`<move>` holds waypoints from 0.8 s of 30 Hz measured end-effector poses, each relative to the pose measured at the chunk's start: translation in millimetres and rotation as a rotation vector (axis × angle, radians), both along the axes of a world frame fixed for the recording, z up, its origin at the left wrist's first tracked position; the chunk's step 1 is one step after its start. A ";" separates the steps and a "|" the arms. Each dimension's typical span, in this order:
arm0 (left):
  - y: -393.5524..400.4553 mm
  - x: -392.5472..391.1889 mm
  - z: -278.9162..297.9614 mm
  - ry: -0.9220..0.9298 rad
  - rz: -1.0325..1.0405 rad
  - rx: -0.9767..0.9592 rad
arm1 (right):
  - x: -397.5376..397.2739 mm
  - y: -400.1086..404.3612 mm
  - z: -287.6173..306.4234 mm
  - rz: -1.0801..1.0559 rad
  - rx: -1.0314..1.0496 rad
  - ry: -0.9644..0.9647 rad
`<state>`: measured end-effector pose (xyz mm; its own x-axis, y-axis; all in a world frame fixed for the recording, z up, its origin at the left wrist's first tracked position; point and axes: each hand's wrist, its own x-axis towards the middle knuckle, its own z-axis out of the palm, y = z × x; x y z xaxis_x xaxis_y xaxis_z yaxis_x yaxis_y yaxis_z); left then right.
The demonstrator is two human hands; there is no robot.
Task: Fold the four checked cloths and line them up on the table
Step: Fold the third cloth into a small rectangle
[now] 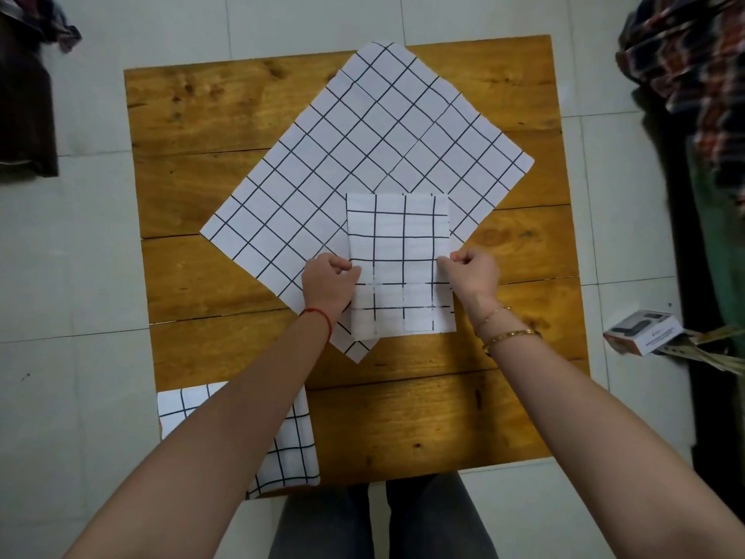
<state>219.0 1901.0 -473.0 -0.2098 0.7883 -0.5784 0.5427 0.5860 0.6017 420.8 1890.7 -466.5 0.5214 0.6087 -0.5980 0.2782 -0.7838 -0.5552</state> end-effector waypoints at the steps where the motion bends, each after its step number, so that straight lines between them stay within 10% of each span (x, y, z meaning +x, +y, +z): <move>1: 0.2 -0.9 2.1 -0.020 0.022 0.005 | 0.9 -1.2 0.4 -0.020 0.015 0.029; 11: 6.5 -25.1 23.6 -0.476 0.219 -0.195 | 11.3 -7.2 18.1 -0.134 0.101 0.431; 24: -2.6 -41.1 38.4 -0.576 0.201 -0.218 | 0.2 -13.1 25.8 -0.010 0.123 0.495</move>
<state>177.9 1898.4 -434.6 0.0505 0.6175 -0.7849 0.0359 0.7843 0.6193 421.0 1877.6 -440.7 0.2001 0.6863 -0.6992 -0.0491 -0.7057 -0.7068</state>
